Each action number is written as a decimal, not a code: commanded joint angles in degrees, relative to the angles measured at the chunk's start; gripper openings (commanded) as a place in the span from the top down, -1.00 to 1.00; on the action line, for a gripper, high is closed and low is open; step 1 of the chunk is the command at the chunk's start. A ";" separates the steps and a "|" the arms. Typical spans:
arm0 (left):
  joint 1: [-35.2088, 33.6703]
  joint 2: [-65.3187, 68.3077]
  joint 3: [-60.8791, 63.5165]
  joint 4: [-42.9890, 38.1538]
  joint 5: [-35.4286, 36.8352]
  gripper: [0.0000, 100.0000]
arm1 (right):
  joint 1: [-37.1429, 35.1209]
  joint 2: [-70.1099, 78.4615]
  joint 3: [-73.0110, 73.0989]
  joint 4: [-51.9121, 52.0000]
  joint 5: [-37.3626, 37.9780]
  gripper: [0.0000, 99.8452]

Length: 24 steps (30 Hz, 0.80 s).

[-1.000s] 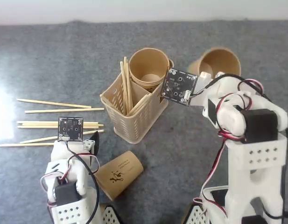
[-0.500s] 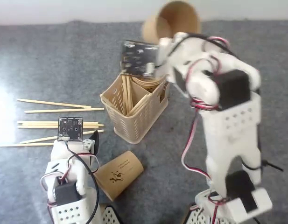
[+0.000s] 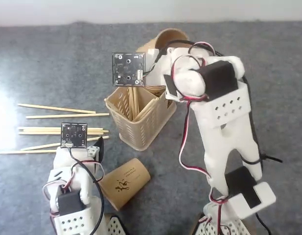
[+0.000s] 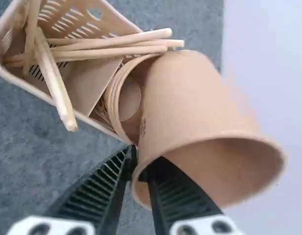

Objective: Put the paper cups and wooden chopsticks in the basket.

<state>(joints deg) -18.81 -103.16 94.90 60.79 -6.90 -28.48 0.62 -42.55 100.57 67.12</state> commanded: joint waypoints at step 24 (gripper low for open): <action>0.44 -1.05 -0.31 -1.41 -0.44 0.53 | 1.63 -9.27 16.00 1.89 -2.46 0.98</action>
<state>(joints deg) -18.81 -103.16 94.90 60.79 -6.90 -23.30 -6.59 -27.25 100.57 65.45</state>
